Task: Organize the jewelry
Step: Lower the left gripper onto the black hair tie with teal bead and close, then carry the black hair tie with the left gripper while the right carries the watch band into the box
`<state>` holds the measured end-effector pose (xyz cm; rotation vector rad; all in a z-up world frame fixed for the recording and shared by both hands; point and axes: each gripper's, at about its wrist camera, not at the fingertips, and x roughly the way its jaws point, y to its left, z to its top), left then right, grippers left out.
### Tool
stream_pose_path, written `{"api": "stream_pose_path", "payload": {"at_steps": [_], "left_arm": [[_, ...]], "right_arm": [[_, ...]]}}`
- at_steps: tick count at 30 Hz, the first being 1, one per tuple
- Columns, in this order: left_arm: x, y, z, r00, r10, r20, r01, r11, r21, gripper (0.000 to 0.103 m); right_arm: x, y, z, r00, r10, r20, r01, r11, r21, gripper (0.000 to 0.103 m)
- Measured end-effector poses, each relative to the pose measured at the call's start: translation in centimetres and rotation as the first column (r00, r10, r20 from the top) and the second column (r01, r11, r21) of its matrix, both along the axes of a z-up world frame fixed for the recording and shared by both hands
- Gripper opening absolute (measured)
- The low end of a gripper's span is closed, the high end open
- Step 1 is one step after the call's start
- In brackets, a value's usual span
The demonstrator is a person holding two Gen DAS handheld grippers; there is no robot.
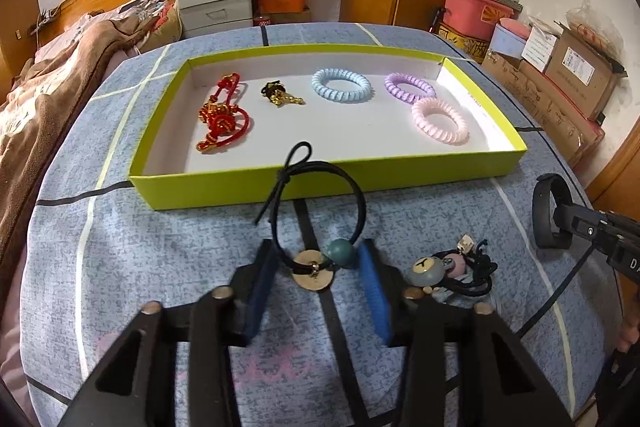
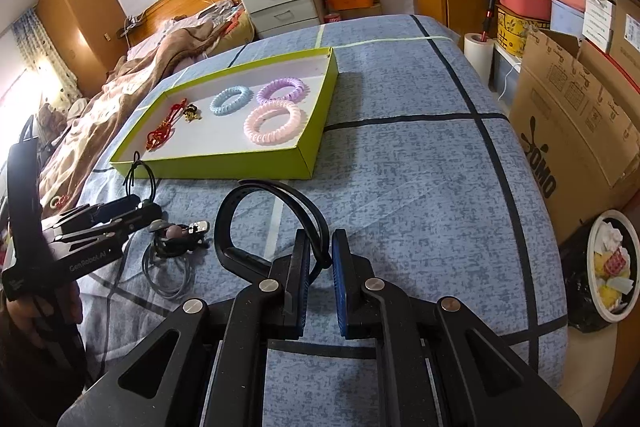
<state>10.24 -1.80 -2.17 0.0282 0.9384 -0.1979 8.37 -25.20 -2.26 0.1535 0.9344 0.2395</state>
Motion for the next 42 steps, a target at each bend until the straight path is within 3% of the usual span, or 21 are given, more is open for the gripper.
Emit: {"api": "stream_pose_path", "payload": {"at_steps": [1, 8, 31, 42], "left_arm": [[0.0, 0.1, 0.0, 1.0, 0.0, 0.0, 0.0, 1.0, -0.002, 0.03], [-0.2, 0.2, 0.1, 1.0, -0.004, 0.001, 0.004, 1.0, -0.011, 0.016], [-1.0, 0.8, 1.1, 1.0, -0.007, 0.022, 0.007, 0.999, -0.04, 0.014], [-0.7, 1.5, 3.2, 0.998, -0.002, 0.064, 0.006, 0.998, -0.058, 0.014]], "right_arm": [[0.0, 0.0, 0.0, 1.0, 0.0, -0.001, 0.0, 1.0, 0.0, 0.012], [-0.2, 0.2, -0.1, 1.0, -0.001, 0.0, 0.001, 1.0, 0.0, 0.012], [-0.7, 0.7, 0.7, 1.0, -0.005, 0.015, 0.005, 1.0, 0.001, 0.012], [-0.4, 1.7, 2.4, 0.998, 0.013, 0.054, -0.013, 1.0, 0.012, 0.012]]}}
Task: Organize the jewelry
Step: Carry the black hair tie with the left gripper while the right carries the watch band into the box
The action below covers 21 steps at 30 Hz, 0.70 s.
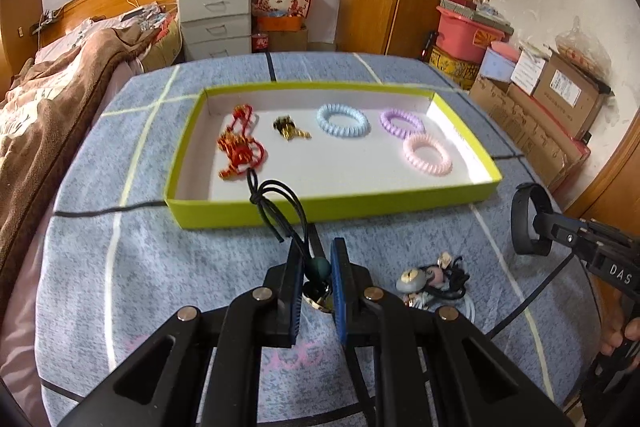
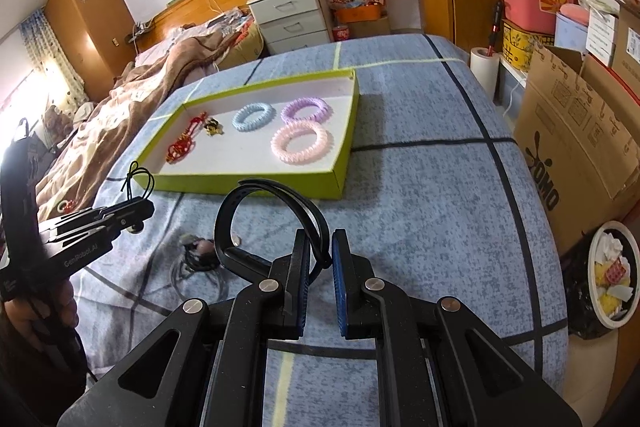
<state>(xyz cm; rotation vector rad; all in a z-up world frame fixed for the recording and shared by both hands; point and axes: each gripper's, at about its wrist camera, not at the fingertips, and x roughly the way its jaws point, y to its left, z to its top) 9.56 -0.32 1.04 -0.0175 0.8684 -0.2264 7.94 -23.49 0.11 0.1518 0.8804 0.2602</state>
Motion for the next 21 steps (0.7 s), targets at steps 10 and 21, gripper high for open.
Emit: {"api": "stream_pose_path", "payload": {"at_steps": [10, 21], "left_arm": [[2.0, 1.2, 1.7, 1.0, -0.001, 0.022, 0.002, 1.0, -0.028, 0.014], [5.3, 1.5, 1.5, 1.0, -0.013, -0.005, 0.013, 0.999, -0.04, 0.014]], "right_arm": [[2.0, 2.3, 1.4, 0.999, 0.046, 0.023, -0.046, 0.999, 0.01, 0.012], [7.2, 5.0, 0.6, 0.998, 0.054, -0.029, -0.054, 0.998, -0.01, 0.011]]}}
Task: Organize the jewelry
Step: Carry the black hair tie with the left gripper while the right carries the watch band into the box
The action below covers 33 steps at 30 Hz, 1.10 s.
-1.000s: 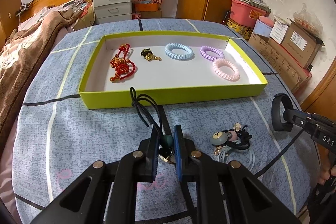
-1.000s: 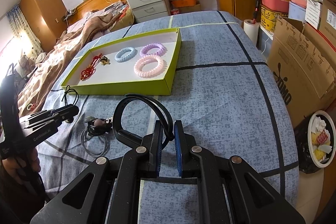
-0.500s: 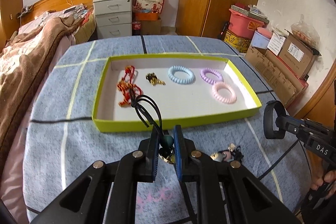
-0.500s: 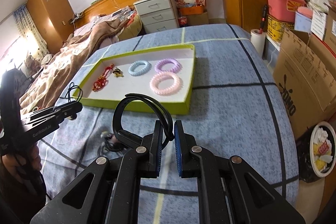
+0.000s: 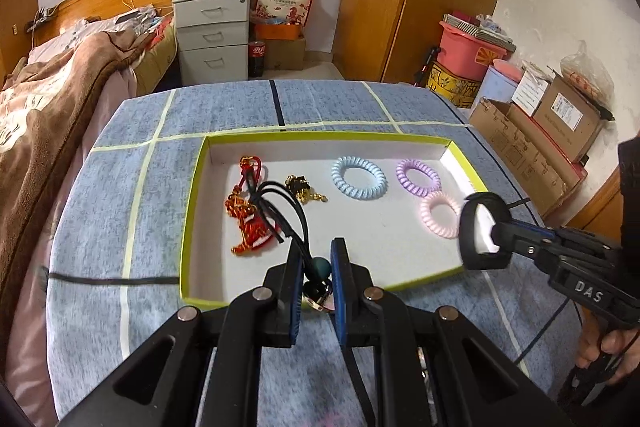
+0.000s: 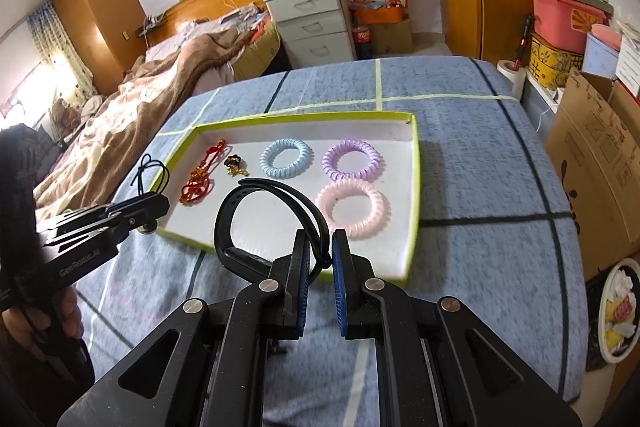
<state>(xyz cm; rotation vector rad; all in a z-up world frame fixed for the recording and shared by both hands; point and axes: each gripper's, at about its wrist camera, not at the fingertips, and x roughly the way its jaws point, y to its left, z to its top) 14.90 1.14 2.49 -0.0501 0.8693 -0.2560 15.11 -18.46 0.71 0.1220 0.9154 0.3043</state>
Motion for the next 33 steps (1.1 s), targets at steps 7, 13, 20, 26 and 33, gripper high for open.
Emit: {"api": "stream_pose_path", "payload": {"at_steps": [7, 13, 20, 26, 33], "left_arm": [[1.9, 0.0, -0.9, 1.0, -0.011, -0.025, 0.011, 1.0, -0.004, 0.014], [2.9, -0.1, -2.1, 0.998, -0.016, -0.057, 0.016, 1.0, 0.006, 0.014], [3.5, -0.6, -3.0, 0.996, -0.027, -0.082, 0.027, 1.0, 0.007, 0.014], [3.6, -0.8, -3.5, 0.994, -0.034, -0.099, 0.034, 0.999, -0.005, 0.014], [3.9, -0.8, -3.8, 0.993, -0.032, -0.111, 0.031, 0.999, -0.01, 0.014]], "right_arm": [[3.2, 1.6, -1.4, 0.999, 0.019, -0.051, -0.019, 1.0, -0.001, 0.011], [4.7, 2.6, -2.4, 0.995, 0.049, -0.084, -0.052, 0.998, -0.033, 0.011], [5.5, 2.5, -2.7, 0.994, 0.053, -0.095, -0.06, 0.995, -0.075, 0.011], [6.0, 2.4, -2.6, 0.994, 0.053, -0.096, -0.066, 0.988, -0.14, 0.012], [6.2, 2.0, -2.6, 0.994, 0.046, -0.1, -0.064, 0.98, -0.188, 0.012]]}}
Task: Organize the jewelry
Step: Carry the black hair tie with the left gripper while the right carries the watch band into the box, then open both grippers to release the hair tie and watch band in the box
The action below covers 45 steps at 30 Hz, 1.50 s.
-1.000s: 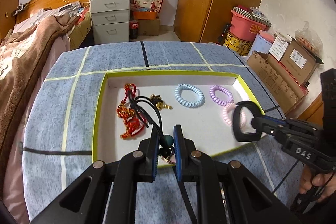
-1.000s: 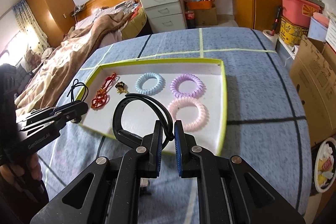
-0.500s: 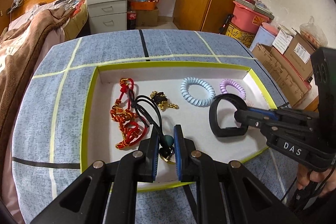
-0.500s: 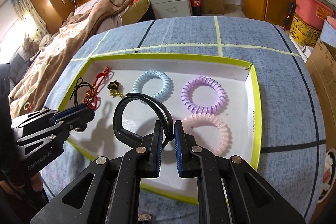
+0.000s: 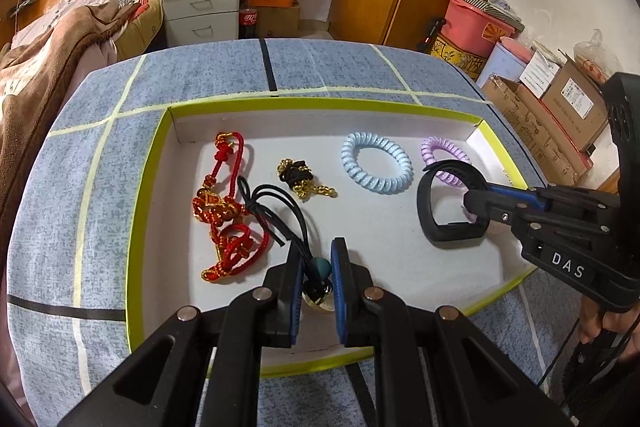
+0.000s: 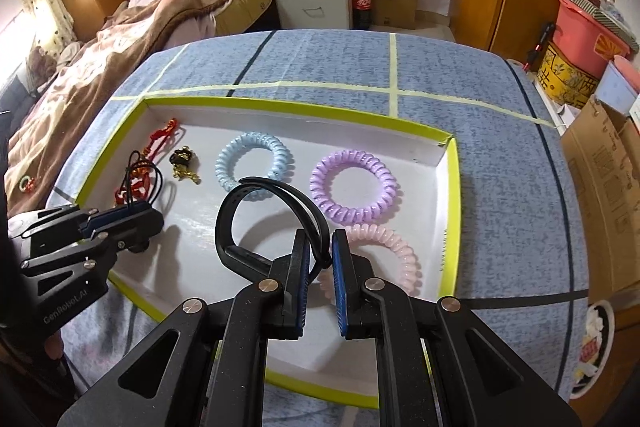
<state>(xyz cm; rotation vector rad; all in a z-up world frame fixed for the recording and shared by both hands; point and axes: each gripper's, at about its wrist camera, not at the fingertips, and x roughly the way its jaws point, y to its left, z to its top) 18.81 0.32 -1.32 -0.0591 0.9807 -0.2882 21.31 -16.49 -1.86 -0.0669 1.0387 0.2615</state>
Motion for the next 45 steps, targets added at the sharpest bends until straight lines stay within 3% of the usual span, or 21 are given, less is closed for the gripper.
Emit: {"api": "stream_pose_path", "payload": {"at_steps": [3, 7, 22, 25, 28, 45], "left_arm": [[0.1, -0.1, -0.1, 1.0, -0.002, -0.004, 0.002, 1.0, -0.007, 0.016], [0.0, 0.0, 0.0, 1.0, 0.0, -0.003, 0.0, 1.0, -0.006, 0.025], [-0.2, 0.3, 0.1, 1.0, 0.004, -0.006, -0.004, 1.0, -0.022, 0.045], [-0.3, 0.5, 0.0, 1.0, 0.013, -0.006, -0.013, 1.0, -0.022, 0.046], [-0.6, 0.7, 0.2, 1.0, 0.021, -0.002, -0.021, 0.999, -0.028, 0.049], [-3.1, 1.3, 2.6, 0.998, 0.038, 0.054, -0.035, 0.999, -0.039, 0.059]], "right_arm": [[0.0, 0.2, 0.0, 1.0, 0.008, 0.0, -0.008, 1.0, -0.018, 0.012], [0.1, 0.4, 0.0, 1.0, 0.003, -0.001, -0.003, 1.0, -0.021, 0.012], [-0.2, -0.3, 0.0, 1.0, -0.005, -0.004, 0.005, 0.999, 0.032, 0.016], [-0.4, -0.4, 0.1, 1.0, -0.011, 0.002, 0.011, 0.999, 0.049, 0.021], [-0.4, -0.4, 0.3, 1.0, -0.011, 0.005, 0.01, 0.998, 0.055, 0.038], [-2.4, 0.1, 1.9, 0.999, -0.013, 0.051, 0.007, 0.994, 0.107, 0.038]]}}
